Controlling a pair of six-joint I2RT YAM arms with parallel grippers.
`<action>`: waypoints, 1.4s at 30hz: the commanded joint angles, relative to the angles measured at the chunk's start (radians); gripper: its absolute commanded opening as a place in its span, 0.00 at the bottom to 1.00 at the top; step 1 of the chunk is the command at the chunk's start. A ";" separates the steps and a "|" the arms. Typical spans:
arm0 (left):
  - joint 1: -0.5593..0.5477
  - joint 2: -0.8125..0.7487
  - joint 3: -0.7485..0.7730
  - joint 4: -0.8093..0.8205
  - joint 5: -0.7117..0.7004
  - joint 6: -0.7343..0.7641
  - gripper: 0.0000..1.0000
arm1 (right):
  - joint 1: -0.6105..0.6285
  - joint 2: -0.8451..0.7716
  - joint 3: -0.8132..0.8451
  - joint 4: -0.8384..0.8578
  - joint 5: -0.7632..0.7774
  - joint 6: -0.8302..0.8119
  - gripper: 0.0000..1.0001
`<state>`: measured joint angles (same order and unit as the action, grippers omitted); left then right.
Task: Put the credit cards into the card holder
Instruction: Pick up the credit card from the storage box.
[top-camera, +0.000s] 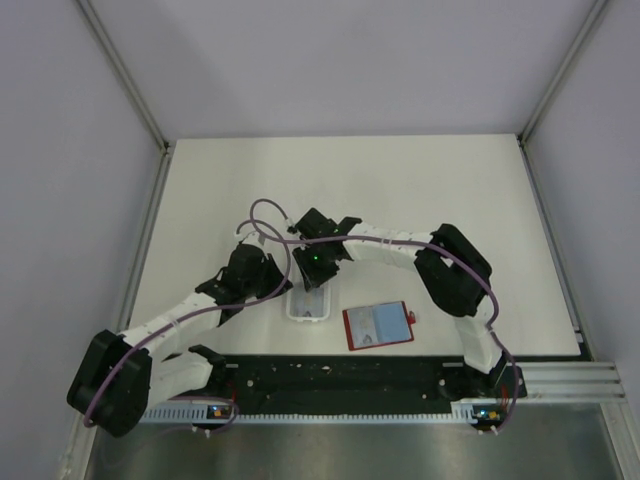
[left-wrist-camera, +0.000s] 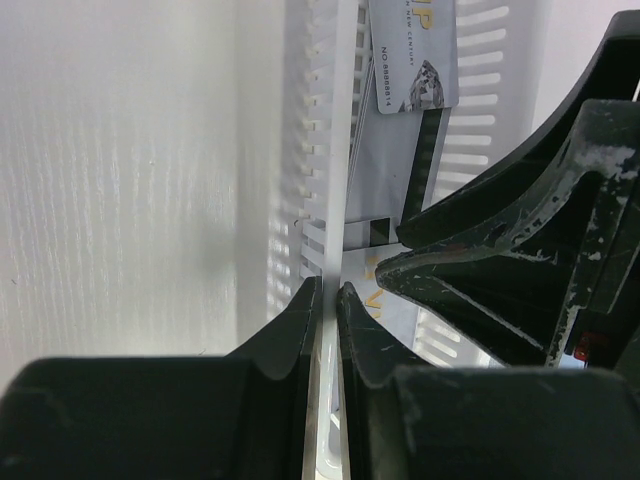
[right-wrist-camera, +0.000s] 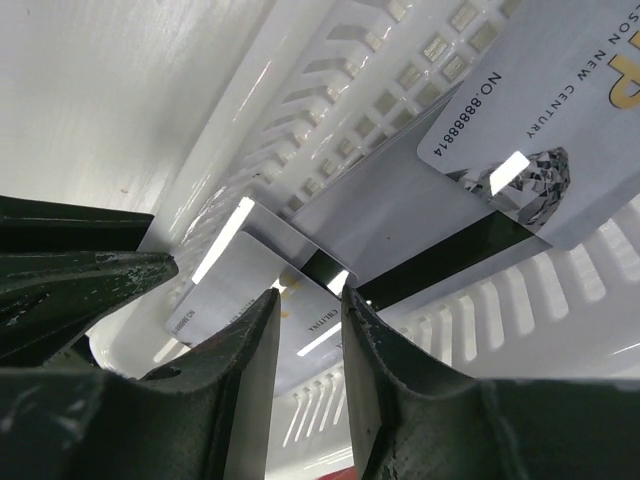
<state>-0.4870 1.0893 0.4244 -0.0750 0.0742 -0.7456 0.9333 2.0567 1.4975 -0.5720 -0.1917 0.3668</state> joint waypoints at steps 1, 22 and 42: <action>0.005 0.001 0.007 0.009 -0.044 0.008 0.00 | 0.001 0.019 -0.062 0.013 -0.156 0.014 0.30; 0.007 0.007 0.008 0.014 -0.042 0.009 0.00 | -0.047 -0.055 -0.175 0.201 -0.384 0.038 0.26; 0.007 0.037 0.030 0.017 -0.019 0.040 0.00 | -0.094 -0.089 -0.140 0.320 -0.388 -0.261 0.41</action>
<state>-0.4870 1.1114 0.4320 -0.0555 0.0875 -0.7303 0.8478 2.0228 1.3476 -0.3218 -0.5861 0.1852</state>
